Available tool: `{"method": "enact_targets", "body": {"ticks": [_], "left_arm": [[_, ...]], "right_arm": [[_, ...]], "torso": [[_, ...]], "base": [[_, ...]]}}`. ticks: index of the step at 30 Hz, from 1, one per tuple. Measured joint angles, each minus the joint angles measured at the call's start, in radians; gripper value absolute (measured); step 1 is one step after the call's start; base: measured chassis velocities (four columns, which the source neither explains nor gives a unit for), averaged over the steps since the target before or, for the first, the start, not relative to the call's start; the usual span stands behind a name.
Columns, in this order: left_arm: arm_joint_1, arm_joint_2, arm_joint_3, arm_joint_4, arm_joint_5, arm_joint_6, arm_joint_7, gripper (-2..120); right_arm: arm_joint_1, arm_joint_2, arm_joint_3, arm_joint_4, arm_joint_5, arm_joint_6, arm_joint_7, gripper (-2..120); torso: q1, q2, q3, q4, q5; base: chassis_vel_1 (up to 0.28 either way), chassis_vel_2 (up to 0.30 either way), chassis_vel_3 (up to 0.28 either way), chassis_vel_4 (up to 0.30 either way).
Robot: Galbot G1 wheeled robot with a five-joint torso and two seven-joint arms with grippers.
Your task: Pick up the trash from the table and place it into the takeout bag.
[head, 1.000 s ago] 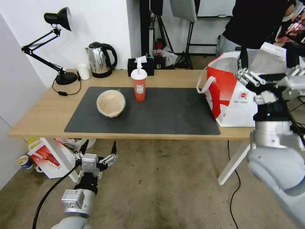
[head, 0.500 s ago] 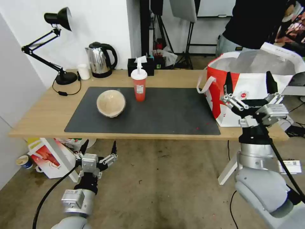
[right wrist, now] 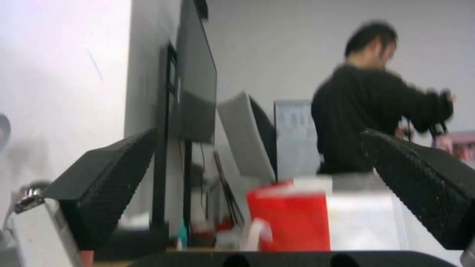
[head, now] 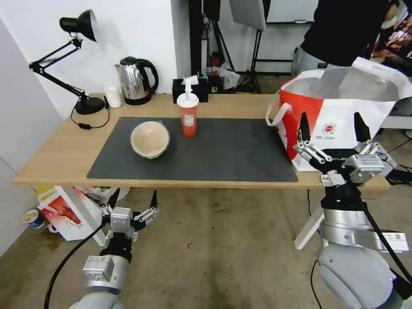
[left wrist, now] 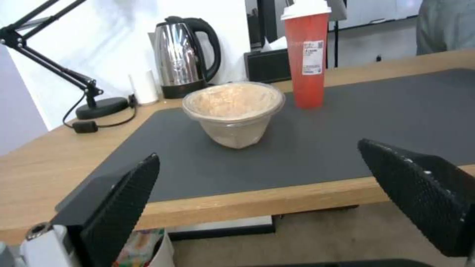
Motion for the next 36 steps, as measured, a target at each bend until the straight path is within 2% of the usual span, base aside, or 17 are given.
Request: {"method": "enact_targets", "body": {"ticks": [2,8,24,36], "left_arm": [[0.000,0.000,0.000,0.000,0.000,0.000,0.000,100],[0.000,0.000,0.000,0.000,0.000,0.000,0.000,100],[0.000,0.000,0.000,0.000,0.000,0.000,0.000,100],[0.000,0.000,0.000,0.000,0.000,0.000,0.000,100]], "right_arm": [[-0.033,-0.007,-0.015,0.021,0.031,-0.051,0.027,100],[-0.080,-0.014,-0.040,0.059,0.081,-0.110,0.077,100],[-0.112,-0.036,-0.073,0.073,0.149,-0.132,0.117,100],[-0.146,-0.031,-0.110,0.057,0.124,-0.116,0.126,100]], "torso": [[0.000,0.000,0.000,-0.0001,0.0000],[0.000,0.000,0.000,0.0000,-0.0001],[0.000,0.000,0.000,0.0000,0.0001],[0.000,0.000,0.000,0.0000,0.0001]], "base": [[0.000,0.000,0.000,0.000],[0.000,0.000,0.000,0.000],[0.000,0.000,0.000,0.000],[0.000,0.000,0.000,0.000]]}}
